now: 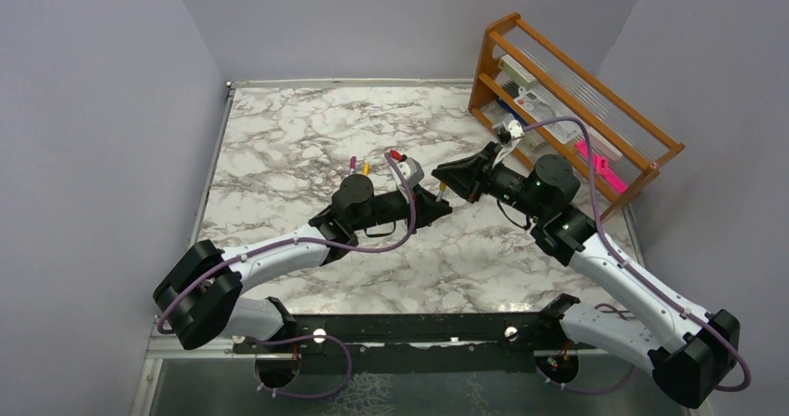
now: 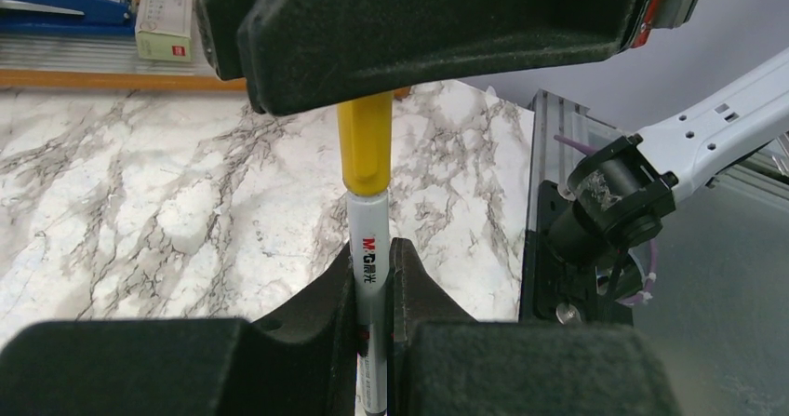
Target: Insert the pens into the pen caps
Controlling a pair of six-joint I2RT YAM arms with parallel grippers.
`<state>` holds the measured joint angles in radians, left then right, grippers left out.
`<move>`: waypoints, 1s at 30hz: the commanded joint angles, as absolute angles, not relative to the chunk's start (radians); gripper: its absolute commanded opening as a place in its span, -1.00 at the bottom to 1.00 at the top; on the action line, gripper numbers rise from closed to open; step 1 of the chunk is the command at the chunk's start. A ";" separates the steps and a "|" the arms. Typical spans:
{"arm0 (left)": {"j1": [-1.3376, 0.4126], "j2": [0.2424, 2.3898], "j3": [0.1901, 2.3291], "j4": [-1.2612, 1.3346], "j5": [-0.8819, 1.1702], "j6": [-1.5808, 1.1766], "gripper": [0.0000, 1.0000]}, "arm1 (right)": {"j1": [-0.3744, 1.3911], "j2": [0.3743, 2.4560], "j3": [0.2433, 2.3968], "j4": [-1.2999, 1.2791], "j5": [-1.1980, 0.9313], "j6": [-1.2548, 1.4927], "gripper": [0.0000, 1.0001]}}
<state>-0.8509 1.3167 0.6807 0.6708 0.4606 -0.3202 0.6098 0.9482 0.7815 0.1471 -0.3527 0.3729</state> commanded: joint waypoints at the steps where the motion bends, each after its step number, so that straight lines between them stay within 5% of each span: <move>1: -0.850 1.293 0.738 0.696 0.451 -0.310 -1.00 | 0.612 0.928 0.741 0.116 -0.336 0.374 -0.98; 30: -0.850 1.323 1.091 0.747 0.391 -0.160 -1.00 | 0.612 0.954 0.532 0.078 -0.423 0.468 -0.98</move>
